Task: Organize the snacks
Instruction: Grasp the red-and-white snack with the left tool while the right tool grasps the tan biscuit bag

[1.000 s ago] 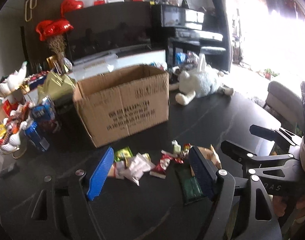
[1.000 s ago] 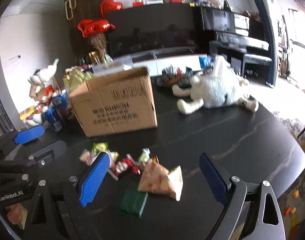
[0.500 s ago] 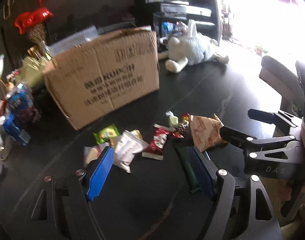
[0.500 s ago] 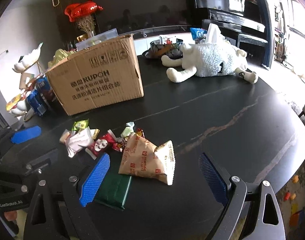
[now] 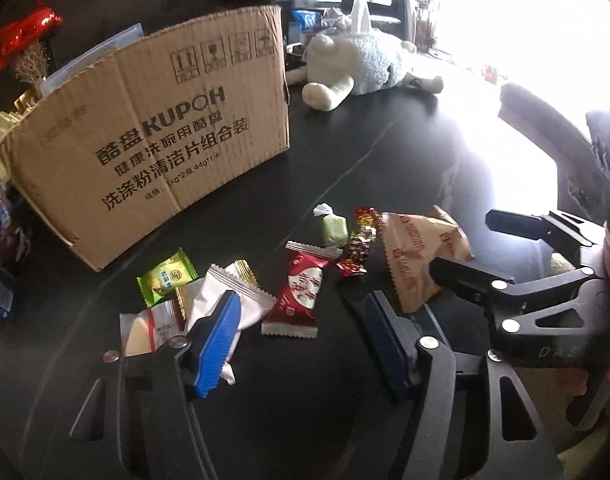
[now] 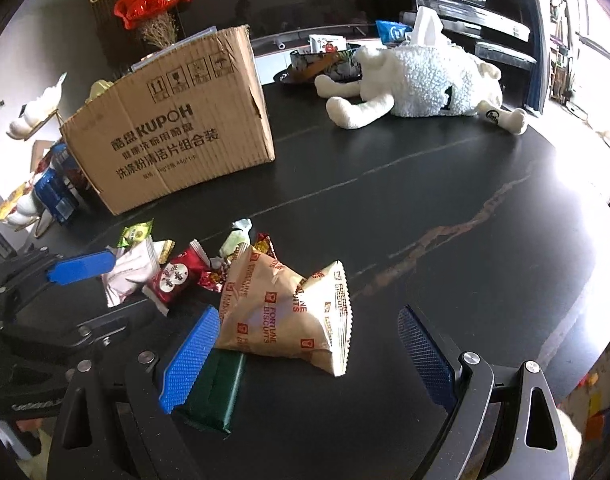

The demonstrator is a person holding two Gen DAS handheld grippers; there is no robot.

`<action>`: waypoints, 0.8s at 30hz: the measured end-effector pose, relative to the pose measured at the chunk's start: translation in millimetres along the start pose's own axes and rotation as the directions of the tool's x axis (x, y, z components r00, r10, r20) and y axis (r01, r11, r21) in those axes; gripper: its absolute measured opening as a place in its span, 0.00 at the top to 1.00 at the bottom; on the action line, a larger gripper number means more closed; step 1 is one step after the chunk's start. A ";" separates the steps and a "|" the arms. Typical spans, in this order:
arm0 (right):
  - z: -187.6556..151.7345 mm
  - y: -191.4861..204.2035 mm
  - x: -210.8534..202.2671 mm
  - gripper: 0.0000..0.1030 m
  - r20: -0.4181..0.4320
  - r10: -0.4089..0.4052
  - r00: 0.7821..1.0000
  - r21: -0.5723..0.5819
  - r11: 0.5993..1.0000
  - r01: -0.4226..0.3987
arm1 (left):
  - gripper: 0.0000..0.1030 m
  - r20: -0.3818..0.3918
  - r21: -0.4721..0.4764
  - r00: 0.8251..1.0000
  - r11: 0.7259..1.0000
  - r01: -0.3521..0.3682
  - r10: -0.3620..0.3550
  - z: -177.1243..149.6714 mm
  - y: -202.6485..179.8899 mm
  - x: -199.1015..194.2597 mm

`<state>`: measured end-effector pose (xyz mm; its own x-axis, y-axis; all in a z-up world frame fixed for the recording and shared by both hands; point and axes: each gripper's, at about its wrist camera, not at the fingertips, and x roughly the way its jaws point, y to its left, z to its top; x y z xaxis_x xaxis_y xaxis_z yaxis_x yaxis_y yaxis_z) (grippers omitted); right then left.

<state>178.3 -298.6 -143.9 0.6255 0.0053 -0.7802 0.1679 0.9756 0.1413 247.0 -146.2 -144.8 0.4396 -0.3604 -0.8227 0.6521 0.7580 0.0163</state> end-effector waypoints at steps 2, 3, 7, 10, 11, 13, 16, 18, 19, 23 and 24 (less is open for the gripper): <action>0.3 -0.9 4.1 0.11 -0.006 -0.007 1.000 -0.003 1.000 0.007 | 0.43 -0.002 0.005 1.000 1.000 -0.018 0.018 1.1 1.5 5.4; 0.8 -1.4 6.5 0.11 -0.010 -0.012 1.000 -0.005 1.000 0.012 | 0.44 -0.003 0.005 1.000 1.000 -0.017 0.017 1.4 2.0 8.0; 0.8 -4.2 13.9 0.11 -0.028 0.009 1.000 0.011 1.000 -0.009 | 0.51 -0.018 0.006 1.000 1.000 0.011 -0.011 1.9 0.7 16.7; 1.3 -6.4 17.4 0.11 -0.037 0.016 0.999 0.025 1.000 -0.015 | 0.60 -0.024 -0.005 0.999 1.000 0.029 -0.029 3.6 1.5 22.7; 1.3 -7.0 18.3 0.11 -0.038 0.016 0.999 0.028 0.999 -0.015 | 0.61 -0.027 -0.009 0.999 0.999 0.036 -0.036 4.5 1.1 25.1; 1.5 -8.0 19.5 0.11 -0.039 0.017 0.999 0.031 0.999 -0.016 | 0.64 -0.033 -0.012 0.998 0.999 0.045 -0.045 5.4 0.0 28.7; 1.8 -8.1 20.5 0.11 -0.041 0.019 0.999 0.029 0.999 -0.018 | 0.68 -0.047 -0.021 0.998 0.999 0.049 -0.050 5.9 -0.8 34.2; 2.1 -7.4 21.9 0.11 -0.039 0.010 0.999 0.021 1.000 -0.009 | 0.69 -0.056 -0.037 0.997 0.998 0.049 -0.051 5.6 0.3 37.1; 2.1 -7.0 22.5 0.11 -0.040 0.009 0.999 0.019 1.000 -0.008 | 0.71 -0.060 -0.043 0.997 0.998 0.044 -0.046 5.0 1.0 38.9; 2.2 -6.5 25.1 0.11 -0.048 0.024 0.999 0.022 0.999 -0.023 | 0.77 -0.070 -0.055 0.996 0.998 0.044 -0.048 4.0 1.0 42.4; 1.8 -6.4 25.1 0.12 -0.047 0.028 0.999 0.021 0.999 -0.027 | 0.77 -0.069 -0.055 0.996 0.998 0.044 -0.048 3.6 0.5 42.1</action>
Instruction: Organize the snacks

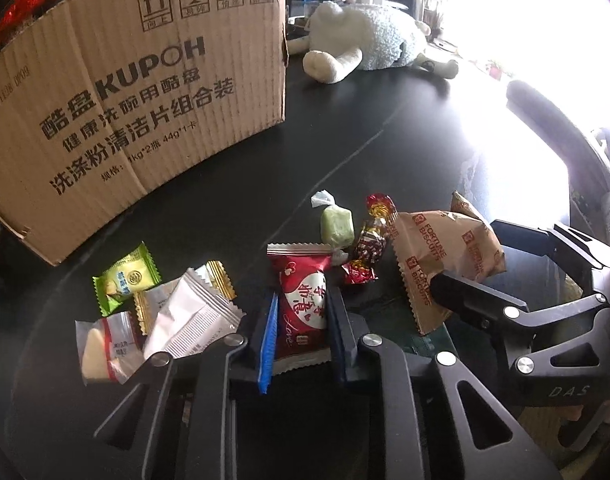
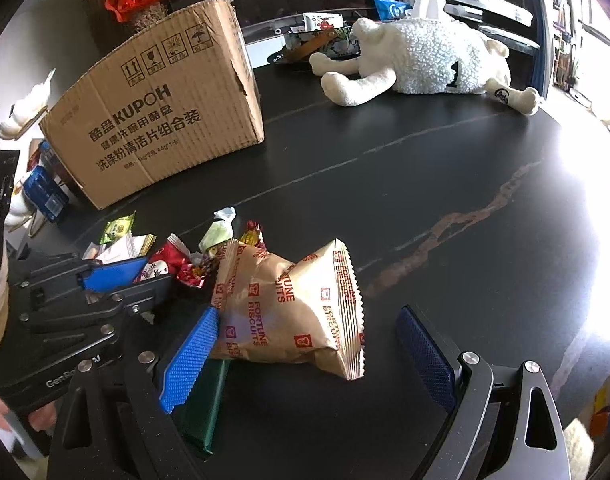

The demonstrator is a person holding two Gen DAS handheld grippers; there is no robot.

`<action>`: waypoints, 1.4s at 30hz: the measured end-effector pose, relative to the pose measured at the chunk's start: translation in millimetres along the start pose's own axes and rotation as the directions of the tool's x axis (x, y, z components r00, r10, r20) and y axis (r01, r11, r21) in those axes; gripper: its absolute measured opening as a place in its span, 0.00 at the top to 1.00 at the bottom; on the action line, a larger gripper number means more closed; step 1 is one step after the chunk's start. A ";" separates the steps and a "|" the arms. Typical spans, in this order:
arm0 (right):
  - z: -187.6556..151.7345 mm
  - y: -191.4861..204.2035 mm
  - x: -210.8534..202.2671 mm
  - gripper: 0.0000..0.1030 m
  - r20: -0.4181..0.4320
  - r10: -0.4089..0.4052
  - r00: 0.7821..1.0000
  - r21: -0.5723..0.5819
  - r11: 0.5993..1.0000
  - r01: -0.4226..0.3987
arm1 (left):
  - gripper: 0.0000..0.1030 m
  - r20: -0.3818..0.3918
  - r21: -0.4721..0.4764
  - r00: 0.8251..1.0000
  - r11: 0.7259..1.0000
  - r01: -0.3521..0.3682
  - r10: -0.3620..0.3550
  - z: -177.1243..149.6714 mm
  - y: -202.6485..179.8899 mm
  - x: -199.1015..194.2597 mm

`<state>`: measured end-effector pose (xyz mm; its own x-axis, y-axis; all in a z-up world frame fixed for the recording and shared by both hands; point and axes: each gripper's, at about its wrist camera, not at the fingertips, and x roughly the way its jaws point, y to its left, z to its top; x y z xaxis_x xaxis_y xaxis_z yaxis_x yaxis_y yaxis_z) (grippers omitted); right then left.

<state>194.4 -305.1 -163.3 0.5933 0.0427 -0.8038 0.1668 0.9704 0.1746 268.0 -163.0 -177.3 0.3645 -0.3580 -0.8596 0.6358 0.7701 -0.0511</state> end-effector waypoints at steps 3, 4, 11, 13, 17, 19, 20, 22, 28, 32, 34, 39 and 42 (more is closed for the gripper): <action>-0.5 0.6 -0.3 0.21 0.003 0.011 1.000 -0.009 1.000 -0.011 | 0.78 -0.001 0.002 1.000 1.000 0.003 -0.003 -0.9 -2.2 -1.0; -0.5 1.1 -0.6 0.26 0.005 0.013 1.000 -0.012 1.000 -0.013 | 0.78 -0.001 -0.001 1.000 1.000 0.000 0.000 -1.1 -2.7 -1.3; -1.4 1.0 -2.3 0.49 0.014 0.014 1.000 -0.016 1.000 -0.014 | 0.78 0.012 -0.069 1.000 0.998 -0.008 0.009 -7.9 0.2 -9.5; -2.1 0.8 -4.1 0.51 0.021 0.012 1.000 -0.015 1.000 -0.012 | 0.78 0.023 -0.091 1.000 0.996 -0.008 0.010 -12.3 2.2 -16.3; -2.2 1.0 -12.3 0.52 0.044 -0.004 0.999 -0.018 1.000 0.005 | 0.78 0.051 -0.118 0.998 0.993 -0.019 0.026 -14.7 1.0 -31.1; -1.5 0.9 -17.5 0.52 0.057 -0.007 0.998 -0.015 1.000 0.008 | 0.78 0.070 -0.122 0.997 0.992 -0.028 0.037 -15.4 -0.4 -40.3; -1.3 1.3 -19.9 0.52 0.063 -0.006 0.998 -0.016 1.000 0.007 | 0.78 0.080 -0.125 0.996 0.992 -0.028 0.039 -15.5 -1.1 -45.4; -0.3 2.3 -25.9 0.52 0.079 -0.005 0.997 -0.017 1.000 0.006 | 0.78 0.101 -0.135 0.994 0.990 -0.031 0.045 -15.6 -2.2 -56.4; 3.5 11.8 -48.2 0.52 0.119 0.027 0.993 -0.035 0.999 -0.023 | 0.78 0.160 -0.155 0.986 0.988 -0.025 0.050 -12.9 -4.1 -84.7; 9.2 21.9 -67.8 0.52 0.156 0.050 0.987 -0.060 0.997 -0.041 | 0.78 0.205 -0.155 0.977 0.988 -0.024 0.056 -9.4 -5.7 -105.3; 13.0 28.4 -79.0 0.52 0.181 0.062 0.981 -0.075 0.996 -0.049 | 0.78 0.230 -0.154 0.971 0.988 -0.027 0.062 -9.7 -5.1 -117.4; 26.8 44.9 -101.2 0.52 0.231 0.092 0.969 -0.115 0.991 -0.067 | 0.78 0.293 -0.150 0.953 0.988 -0.033 0.076 -3.4 -1.0 -148.3; 37.0 54.2 -112.8 0.52 0.261 0.112 0.959 -0.134 0.988 -0.079 | 0.78 0.326 -0.148 0.941 0.988 -0.048 0.094 0.6 2.2 -165.2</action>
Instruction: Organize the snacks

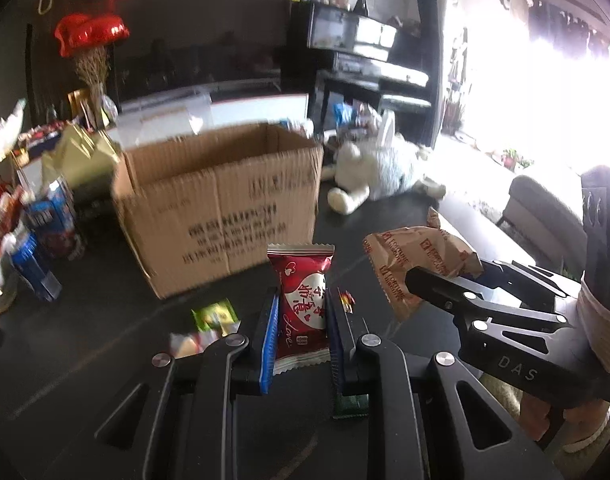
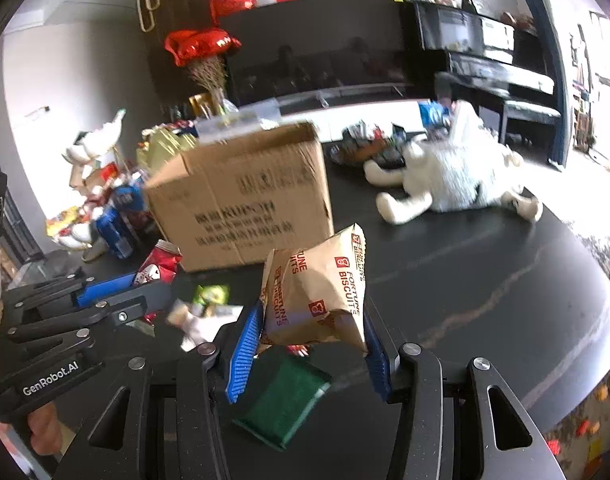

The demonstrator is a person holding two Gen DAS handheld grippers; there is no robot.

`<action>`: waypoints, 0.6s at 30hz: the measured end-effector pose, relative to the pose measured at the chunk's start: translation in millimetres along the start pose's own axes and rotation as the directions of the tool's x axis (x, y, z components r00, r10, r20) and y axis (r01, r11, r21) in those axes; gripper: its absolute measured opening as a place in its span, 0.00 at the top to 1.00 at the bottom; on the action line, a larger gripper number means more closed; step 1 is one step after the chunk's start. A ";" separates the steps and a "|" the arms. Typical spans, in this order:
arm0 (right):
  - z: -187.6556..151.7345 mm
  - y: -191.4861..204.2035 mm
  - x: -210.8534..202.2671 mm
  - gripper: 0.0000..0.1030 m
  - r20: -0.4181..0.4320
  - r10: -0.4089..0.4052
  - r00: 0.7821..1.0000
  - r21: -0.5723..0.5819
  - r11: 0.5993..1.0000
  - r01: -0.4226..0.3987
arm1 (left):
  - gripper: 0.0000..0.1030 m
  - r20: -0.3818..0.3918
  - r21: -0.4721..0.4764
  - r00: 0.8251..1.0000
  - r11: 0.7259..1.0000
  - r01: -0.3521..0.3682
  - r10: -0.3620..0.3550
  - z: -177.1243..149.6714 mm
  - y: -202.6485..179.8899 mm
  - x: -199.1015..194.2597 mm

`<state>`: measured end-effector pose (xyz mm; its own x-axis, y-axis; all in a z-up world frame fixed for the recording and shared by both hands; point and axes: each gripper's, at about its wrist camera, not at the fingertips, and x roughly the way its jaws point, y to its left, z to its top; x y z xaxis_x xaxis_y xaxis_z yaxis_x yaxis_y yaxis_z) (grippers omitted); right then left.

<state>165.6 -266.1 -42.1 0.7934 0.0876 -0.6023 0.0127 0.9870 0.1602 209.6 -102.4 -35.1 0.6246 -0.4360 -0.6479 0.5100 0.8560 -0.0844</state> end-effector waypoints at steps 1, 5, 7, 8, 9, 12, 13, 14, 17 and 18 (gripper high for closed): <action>3.9 3.0 -2.6 0.52 0.011 0.003 1.000 -0.004 1.000 -0.003 | 0.78 0.011 0.001 1.000 1.000 -0.007 0.007 4.5 0.9 -3.6; 25.5 16.3 -11.5 0.53 0.057 0.031 0.998 -0.027 0.999 -0.030 | 0.78 0.060 -0.006 0.998 1.000 -0.024 0.024 20.6 9.0 -19.4; 34.1 22.9 -15.4 0.56 0.073 0.046 0.996 -0.039 0.998 -0.043 | 0.78 0.082 -0.011 0.996 0.999 -0.032 0.033 28.2 14.7 -26.3; 38.6 25.9 -16.5 0.56 0.082 0.052 0.995 -0.044 0.998 -0.049 | 0.78 0.091 -0.015 0.995 0.999 -0.034 0.035 32.5 17.6 -28.7; 42.9 29.1 -16.9 0.58 0.090 0.058 0.994 -0.053 0.997 -0.053 | 0.78 0.098 -0.020 0.994 0.999 -0.038 0.039 36.7 21.0 -30.7; 55.2 39.6 -13.6 0.82 0.099 0.076 0.992 -0.084 0.994 -0.068 | 0.78 0.111 -0.038 0.992 0.998 -0.054 0.058 45.6 30.2 -35.0; 57.7 41.6 -12.1 0.84 0.098 0.083 0.992 -0.089 0.993 -0.074 | 0.78 0.114 -0.041 0.991 0.997 -0.063 0.067 47.6 32.8 -35.3; 60.6 43.4 -10.0 0.84 0.098 0.085 0.991 -0.088 0.993 -0.077 | 0.78 0.115 -0.044 0.991 0.997 -0.069 0.073 48.5 34.5 -35.8; 61.5 42.3 -6.7 0.83 0.091 0.082 0.992 -0.067 0.995 -0.076 | 0.78 0.115 -0.040 0.990 0.996 -0.076 0.080 45.5 36.7 -35.6; 60.7 43.1 -3.7 0.82 0.074 0.094 0.993 -0.072 0.993 -0.089 | 0.78 0.113 -0.039 0.990 0.996 -0.080 0.084 43.0 36.9 -35.2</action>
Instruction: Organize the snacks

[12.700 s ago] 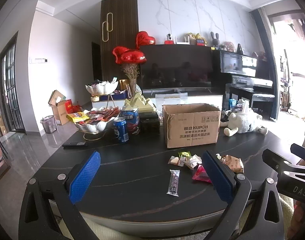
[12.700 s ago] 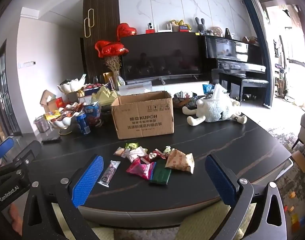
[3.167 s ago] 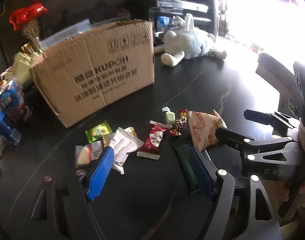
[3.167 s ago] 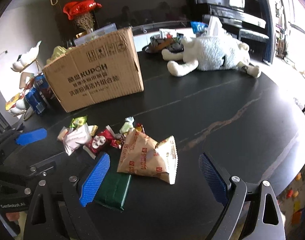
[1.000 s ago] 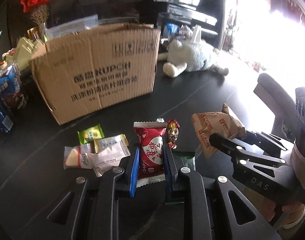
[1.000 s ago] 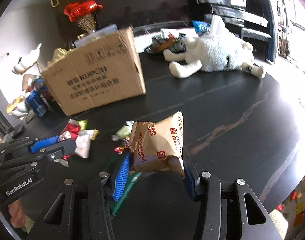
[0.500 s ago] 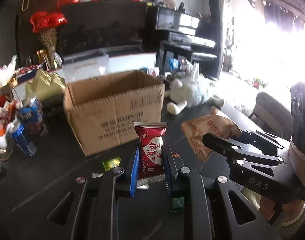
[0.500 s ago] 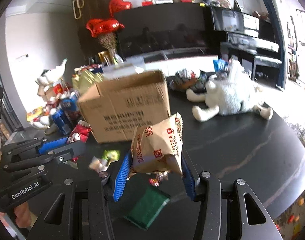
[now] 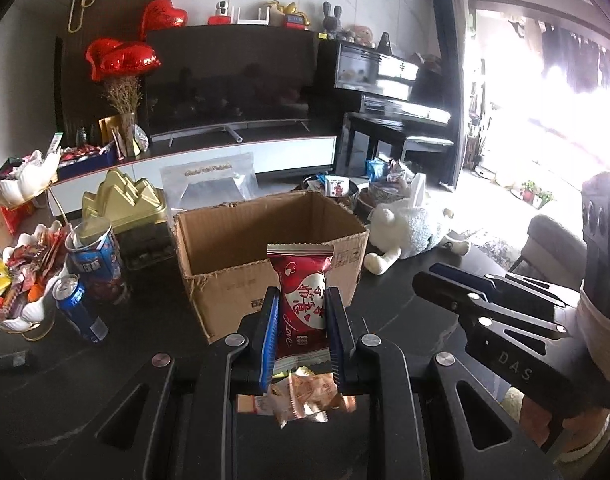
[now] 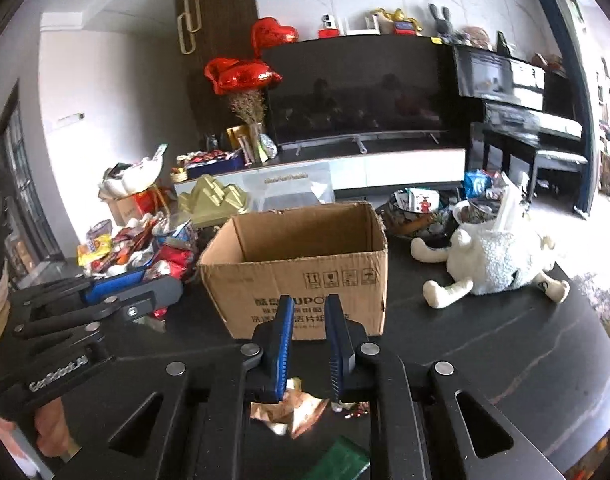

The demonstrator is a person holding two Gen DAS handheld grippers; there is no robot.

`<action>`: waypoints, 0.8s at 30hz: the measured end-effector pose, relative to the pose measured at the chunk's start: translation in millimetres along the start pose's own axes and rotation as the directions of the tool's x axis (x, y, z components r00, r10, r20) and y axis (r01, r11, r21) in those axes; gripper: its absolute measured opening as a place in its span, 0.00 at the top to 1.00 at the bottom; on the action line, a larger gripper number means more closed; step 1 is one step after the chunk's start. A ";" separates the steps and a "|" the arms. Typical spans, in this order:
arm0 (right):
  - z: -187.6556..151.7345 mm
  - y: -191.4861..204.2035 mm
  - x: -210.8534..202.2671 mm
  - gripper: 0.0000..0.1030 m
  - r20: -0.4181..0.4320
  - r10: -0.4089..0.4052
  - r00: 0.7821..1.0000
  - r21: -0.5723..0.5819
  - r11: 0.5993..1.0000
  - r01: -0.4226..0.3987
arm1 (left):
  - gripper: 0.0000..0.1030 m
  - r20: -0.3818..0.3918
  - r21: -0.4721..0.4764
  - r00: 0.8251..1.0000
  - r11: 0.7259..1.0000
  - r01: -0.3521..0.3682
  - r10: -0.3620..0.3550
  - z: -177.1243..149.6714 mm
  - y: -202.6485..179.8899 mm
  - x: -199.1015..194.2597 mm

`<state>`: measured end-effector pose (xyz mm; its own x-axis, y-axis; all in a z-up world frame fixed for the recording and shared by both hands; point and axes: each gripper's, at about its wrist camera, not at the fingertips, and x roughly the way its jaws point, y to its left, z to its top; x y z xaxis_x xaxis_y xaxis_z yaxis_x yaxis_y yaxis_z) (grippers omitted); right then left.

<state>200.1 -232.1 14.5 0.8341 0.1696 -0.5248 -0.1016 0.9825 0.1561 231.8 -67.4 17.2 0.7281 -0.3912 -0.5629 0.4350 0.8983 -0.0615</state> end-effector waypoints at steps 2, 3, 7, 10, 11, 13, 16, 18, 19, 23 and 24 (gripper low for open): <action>-3.5 3.7 6.7 0.73 -0.033 0.021 0.999 -0.012 1.000 -0.022 | 0.78 -0.013 -0.010 1.000 1.000 0.012 -0.012 -7.2 0.6 2.2; -6.5 5.1 10.8 0.65 -0.050 0.036 0.998 -0.010 0.999 -0.037 | 0.78 -0.024 -0.019 0.999 1.000 0.020 -0.021 -10.5 2.0 4.5; -13.8 7.2 22.3 0.55 -0.095 0.056 0.994 -0.001 0.998 -0.056 | 0.78 -0.058 -0.052 0.998 0.998 0.023 -0.026 -24.3 11.3 11.8; -21.4 9.2 31.3 0.46 -0.124 0.038 0.992 -0.014 0.999 -0.040 | 0.78 -0.062 -0.048 0.998 0.999 -0.010 0.007 -33.9 15.0 12.5; -23.9 9.9 33.5 0.45 -0.132 0.036 0.991 -0.017 0.999 -0.038 | 0.78 -0.064 -0.048 0.998 0.999 -0.013 0.010 -35.6 15.8 12.8; -31.0 11.6 40.6 0.39 -0.156 0.035 0.987 -0.017 0.999 -0.038 | 0.78 -0.070 -0.051 0.997 0.999 -0.017 0.013 -41.2 18.0 14.2; -41.0 11.4 50.5 0.32 -0.190 0.052 0.980 0.006 0.999 -0.052 | 0.78 -0.081 -0.049 0.996 0.998 -0.028 0.024 -52.2 20.2 18.7; -47.7 11.4 58.4 0.30 -0.212 0.055 0.976 0.024 0.998 -0.051 | 0.78 -0.094 -0.055 0.995 0.998 -0.029 0.024 -59.2 22.5 22.9; -50.9 10.9 61.6 0.30 -0.220 0.055 0.974 0.034 0.998 -0.049 | 0.78 -0.100 -0.058 0.995 0.998 -0.029 0.023 -62.2 24.3 24.9; -64.7 7.7 76.5 0.30 -0.257 0.054 0.965 0.074 0.997 -0.036 | 0.78 -0.122 -0.057 0.992 0.998 -0.040 0.033 -76.2 30.0 34.6; -69.1 6.9 81.0 0.30 -0.268 0.057 0.962 0.084 0.996 -0.036 | 0.78 -0.126 -0.058 0.991 0.997 -0.041 0.034 -79.2 30.9 36.7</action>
<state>229.5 -206.2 -84.8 0.6511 0.2402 -0.7199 -0.0854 0.9658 0.2450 230.0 -38.2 -70.7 0.6698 -0.3324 -0.6640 0.3731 0.9238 -0.0861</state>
